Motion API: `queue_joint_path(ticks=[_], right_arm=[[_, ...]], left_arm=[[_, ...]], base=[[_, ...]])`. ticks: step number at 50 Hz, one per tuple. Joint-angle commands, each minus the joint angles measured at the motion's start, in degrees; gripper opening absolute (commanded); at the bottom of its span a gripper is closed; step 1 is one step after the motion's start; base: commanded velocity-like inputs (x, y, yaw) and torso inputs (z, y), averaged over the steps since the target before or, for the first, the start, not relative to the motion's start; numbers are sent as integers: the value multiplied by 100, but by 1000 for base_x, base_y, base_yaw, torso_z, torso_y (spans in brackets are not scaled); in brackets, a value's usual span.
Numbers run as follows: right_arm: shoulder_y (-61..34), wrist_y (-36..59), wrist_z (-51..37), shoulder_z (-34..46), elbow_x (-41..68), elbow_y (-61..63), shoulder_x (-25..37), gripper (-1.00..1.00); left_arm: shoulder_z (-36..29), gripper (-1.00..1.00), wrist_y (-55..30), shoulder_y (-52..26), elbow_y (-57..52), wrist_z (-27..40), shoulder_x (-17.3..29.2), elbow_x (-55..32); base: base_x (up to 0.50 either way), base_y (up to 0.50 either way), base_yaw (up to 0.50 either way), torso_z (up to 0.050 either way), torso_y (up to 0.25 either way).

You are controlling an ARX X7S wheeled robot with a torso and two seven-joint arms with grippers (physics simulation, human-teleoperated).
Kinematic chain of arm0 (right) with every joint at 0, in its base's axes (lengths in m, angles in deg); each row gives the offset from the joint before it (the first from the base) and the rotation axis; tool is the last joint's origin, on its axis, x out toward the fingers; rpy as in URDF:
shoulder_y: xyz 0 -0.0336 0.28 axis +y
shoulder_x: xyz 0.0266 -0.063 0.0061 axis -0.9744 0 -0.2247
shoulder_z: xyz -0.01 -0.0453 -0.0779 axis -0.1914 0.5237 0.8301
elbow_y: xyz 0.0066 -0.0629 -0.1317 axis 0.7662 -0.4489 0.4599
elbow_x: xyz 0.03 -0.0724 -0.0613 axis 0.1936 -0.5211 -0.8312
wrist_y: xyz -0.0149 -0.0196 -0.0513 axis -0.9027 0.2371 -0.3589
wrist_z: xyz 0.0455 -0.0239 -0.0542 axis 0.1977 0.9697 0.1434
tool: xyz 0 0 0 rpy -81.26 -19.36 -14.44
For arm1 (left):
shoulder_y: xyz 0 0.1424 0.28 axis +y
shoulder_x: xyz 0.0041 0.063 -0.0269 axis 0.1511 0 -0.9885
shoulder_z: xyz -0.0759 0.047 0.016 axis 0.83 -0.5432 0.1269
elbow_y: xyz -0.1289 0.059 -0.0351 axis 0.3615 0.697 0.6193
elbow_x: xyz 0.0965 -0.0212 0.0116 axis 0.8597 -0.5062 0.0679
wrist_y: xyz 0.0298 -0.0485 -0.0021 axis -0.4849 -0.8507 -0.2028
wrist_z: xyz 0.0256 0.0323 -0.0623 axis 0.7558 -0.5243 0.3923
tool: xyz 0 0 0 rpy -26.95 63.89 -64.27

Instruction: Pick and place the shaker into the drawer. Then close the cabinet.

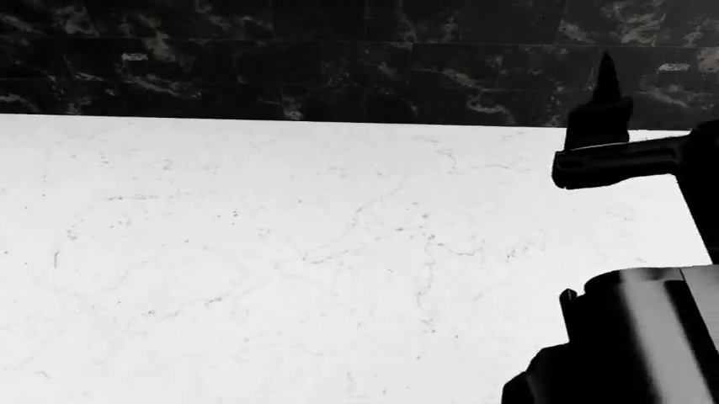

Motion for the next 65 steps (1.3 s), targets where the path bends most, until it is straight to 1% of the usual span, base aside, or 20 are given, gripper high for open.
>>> queue_joint_path(ticks=[1,4,10,15,19,28,29,30,32,35,40,41,42,45,48,50,51,57,62,65], right_arm=[[-249,852,-164,1443,829,-929,-23,100],[-339,853,242,1814,988,-1162,-23,100],[-545,854,250,2674,2003,-1205,-23,100],[-987,854,251,3123,2580,-1071,-23,100],[-1530,854,251,3186,2927,-1072,-23,100],[-4060,854,251,2791,3912,-1840,-23,100],[-4920,853,-608,2287,4771,-2699,559,100],[-5779,145,-1468,2989,5630,-3241,866,100],[-7350,670,-3187,2507,7349,-3481,544,100],[-7354,853,-5765,2163,9928,-3189,461,100],[-7355,854,-10062,1851,14225,-2335,843,100],[-7355,854,-10361,1871,15084,-2227,763,100],[-7355,854,-9501,2144,14225,-2476,-20,100],[-7354,852,-6923,2393,11646,-2157,-23,100],[-7354,234,-4481,2394,9068,-2754,-22,100],[-7353,-270,-4789,2272,7349,-3423,-21,100],[-7340,-587,-5260,2098,7257,-3974,-16,100],[-7354,-3779,-7633,1592,8962,-8806,-23,100],[-7354,-4632,-8387,2354,10137,-10681,-23,100],[-7354,-4787,-8596,3287,11230,-11399,-23,100]], left_arm=[[-975,100,1855,1947,-2545,1860,3125,1046],[-1119,100,1995,2100,-2267,2184,3125,1421],[-1558,100,2814,2556,-1492,2544,3126,2022],[-1810,100,3436,2820,-779,2333,3126,1941],[-1816,100,3498,2835,-627,2037,3125,1731],[-1816,100,3632,2855,-603,1525,2992,1294],[-1776,100,3571,2813,-599,1517,2956,1251],[-1742,100,3520,2778,-601,1512,2936,1217],[-1680,100,3416,2713,-621,1517,2907,1183],[-1654,100,3353,2692,-612,1547,2823,1191],[-1597,100,3214,2631,-593,1560,2645,1166],[-1578,100,3172,2608,-595,1556,2616,1154],[-1560,100,3129,2585,-597,1554,2586,1141],[-1538,100,3043,2558,-587,1561,2497,1147],[-1543,100,3020,2572,-580,1567,2469,1166],[-1556,100,3025,2597,-586,1576,2477,1184],[-1569,100,3026,2615,-601,1587,2489,1203],[-1685,100,3110,2777,-769,1647,2746,1324],[-1939,100,3426,3070,-840,1748,3076,1530],[-2126,100,3601,3264,-831,1990,3125,1789]], base=[[0,0,0,0,0],[0,0,0,0,0],[0,0,0,0,0],[0,0,0,0,0],[0,0,0,0,0],[0,0,0,0,0],[0,0,0,0,0],[0,0,0,0,0],[0,0,0,0,0],[0,0,0,0,0],[0,0,0,5,0],[0,0,0,12,10],[0,0,0,12,0],[0,0,0,11,0],[0,0,0,4,3],[0,0,0,5,6],[0,0,0,11,12],[0,0,0,6,5],[0,0,0,2,0],[0,0,0,3,0]])
